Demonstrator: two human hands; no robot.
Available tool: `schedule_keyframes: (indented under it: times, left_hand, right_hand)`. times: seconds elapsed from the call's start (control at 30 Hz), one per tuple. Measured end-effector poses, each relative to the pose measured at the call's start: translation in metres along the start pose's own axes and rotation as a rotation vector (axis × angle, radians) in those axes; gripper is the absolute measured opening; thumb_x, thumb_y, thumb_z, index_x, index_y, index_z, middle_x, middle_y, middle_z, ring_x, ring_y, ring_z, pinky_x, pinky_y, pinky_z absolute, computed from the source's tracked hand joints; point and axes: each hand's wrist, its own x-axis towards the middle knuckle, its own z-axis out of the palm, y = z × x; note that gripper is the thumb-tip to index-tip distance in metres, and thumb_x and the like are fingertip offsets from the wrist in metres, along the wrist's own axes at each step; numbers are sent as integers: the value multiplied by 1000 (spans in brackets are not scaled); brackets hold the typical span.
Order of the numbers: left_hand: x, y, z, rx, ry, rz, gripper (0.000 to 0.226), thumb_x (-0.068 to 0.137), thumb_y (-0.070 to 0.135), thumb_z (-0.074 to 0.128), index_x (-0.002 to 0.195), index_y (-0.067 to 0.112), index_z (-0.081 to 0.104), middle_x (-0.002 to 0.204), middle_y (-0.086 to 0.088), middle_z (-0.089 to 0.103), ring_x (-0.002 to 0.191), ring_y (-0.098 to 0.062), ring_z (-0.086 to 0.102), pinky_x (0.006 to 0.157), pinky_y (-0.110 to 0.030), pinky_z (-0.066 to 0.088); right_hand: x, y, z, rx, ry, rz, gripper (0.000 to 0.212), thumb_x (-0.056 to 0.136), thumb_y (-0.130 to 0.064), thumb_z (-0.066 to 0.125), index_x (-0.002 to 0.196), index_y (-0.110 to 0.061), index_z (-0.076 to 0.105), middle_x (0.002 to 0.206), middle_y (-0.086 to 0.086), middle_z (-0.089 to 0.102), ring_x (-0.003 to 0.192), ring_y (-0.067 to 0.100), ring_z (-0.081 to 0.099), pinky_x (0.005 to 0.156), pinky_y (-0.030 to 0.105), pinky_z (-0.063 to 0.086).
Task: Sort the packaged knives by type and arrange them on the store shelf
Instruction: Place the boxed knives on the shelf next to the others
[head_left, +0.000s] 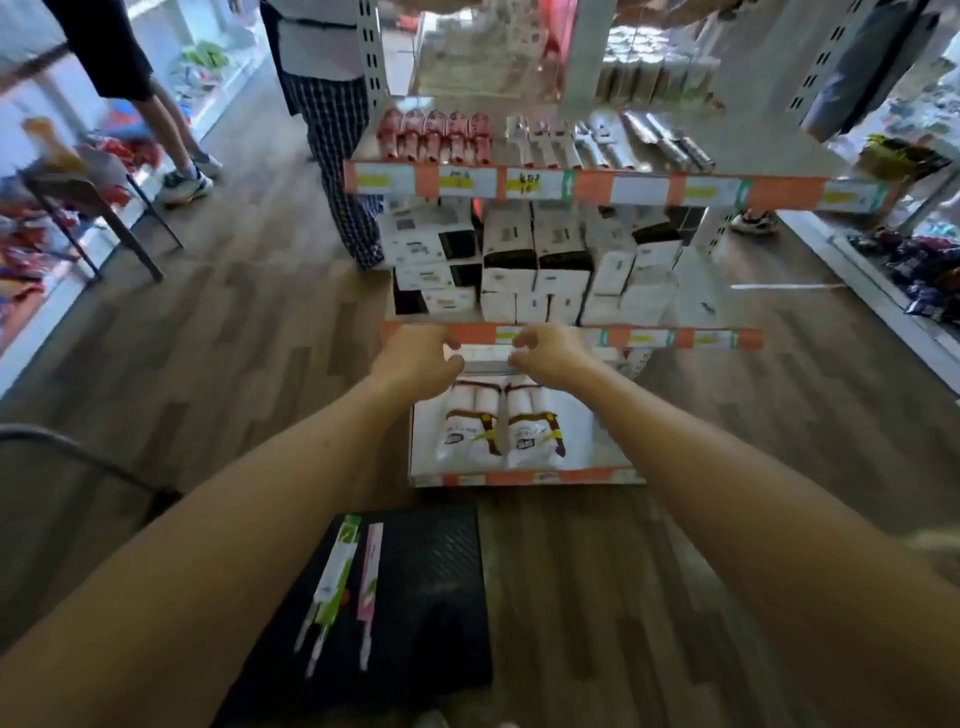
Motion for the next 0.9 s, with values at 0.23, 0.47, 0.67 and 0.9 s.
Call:
schedule_keyframes:
  times: [0.23, 0.47, 0.67, 0.9]
  left_hand:
    - [-47, -78, 60, -10, -150, -161, 20, 91, 22, 55, 103, 10, 66, 109, -9, 66, 100, -24, 61, 84, -33, 49]
    - [-66, -152, 117, 40, -171, -265, 23, 91, 16, 49, 91, -1, 64, 96, -15, 65, 91, -29, 62, 82, -38, 51]
    - [-82, -237, 187, 119, -266, -313, 33, 91, 25, 53, 118, 8, 61, 121, -16, 60, 112, -32, 55, 88, -38, 47]
    - [-91, -341, 279, 174, -249, -439, 33, 90, 24, 51, 120, 15, 60, 124, -9, 60, 116, -31, 52, 85, -37, 44]
  right_hand:
    - [3, 7, 92, -127, -196, -46, 46, 94, -30, 51, 137, -12, 46, 140, 9, 48, 125, 26, 48, 98, 33, 42]
    - [9, 10, 196, -182, -343, -132, 37, 96, -23, 47, 126, -2, 55, 132, 14, 54, 119, 27, 52, 93, 30, 42]
    - [21, 29, 319, -160, -459, -27, 22, 95, -22, 49, 105, -7, 61, 110, 12, 60, 98, 26, 57, 64, 25, 40]
    - [38, 48, 453, -160, -481, 127, 14, 93, -19, 50, 83, -8, 49, 71, 2, 43, 63, 18, 43, 54, 27, 36]
